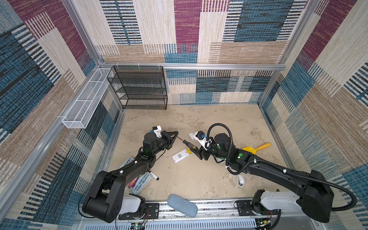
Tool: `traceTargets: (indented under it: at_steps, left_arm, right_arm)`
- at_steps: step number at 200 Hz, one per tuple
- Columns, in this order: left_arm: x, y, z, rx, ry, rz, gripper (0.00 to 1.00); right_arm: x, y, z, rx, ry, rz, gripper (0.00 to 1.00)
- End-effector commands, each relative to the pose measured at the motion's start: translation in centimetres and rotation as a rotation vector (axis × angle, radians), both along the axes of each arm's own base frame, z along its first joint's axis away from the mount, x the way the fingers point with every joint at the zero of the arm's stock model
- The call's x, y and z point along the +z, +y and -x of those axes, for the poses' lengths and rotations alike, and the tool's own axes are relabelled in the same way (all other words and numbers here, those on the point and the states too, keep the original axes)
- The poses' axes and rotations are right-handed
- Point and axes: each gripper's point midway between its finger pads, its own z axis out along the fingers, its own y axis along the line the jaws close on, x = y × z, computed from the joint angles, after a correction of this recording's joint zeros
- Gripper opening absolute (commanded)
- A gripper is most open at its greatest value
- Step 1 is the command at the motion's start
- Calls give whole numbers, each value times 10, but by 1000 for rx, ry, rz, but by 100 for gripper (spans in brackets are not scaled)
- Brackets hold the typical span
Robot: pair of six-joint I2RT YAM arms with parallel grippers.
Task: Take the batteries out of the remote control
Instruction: 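Lift the screwdriver with the right gripper while the left gripper reaches toward the white remote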
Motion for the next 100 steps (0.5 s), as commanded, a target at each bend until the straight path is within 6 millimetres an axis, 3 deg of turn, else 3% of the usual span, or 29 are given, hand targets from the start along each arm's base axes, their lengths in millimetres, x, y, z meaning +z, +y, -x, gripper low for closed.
traceTargets:
  at_steps: [1,100]
  left_arm:
    - [19,-3,-1,-21,-32,89,0]
    - [21,-5,-1,-32,-31,124,0]
  right_arm:
    - [9,8,3,56,-3,-38,71]
    - [9,16,-7,65,6,-43,56]
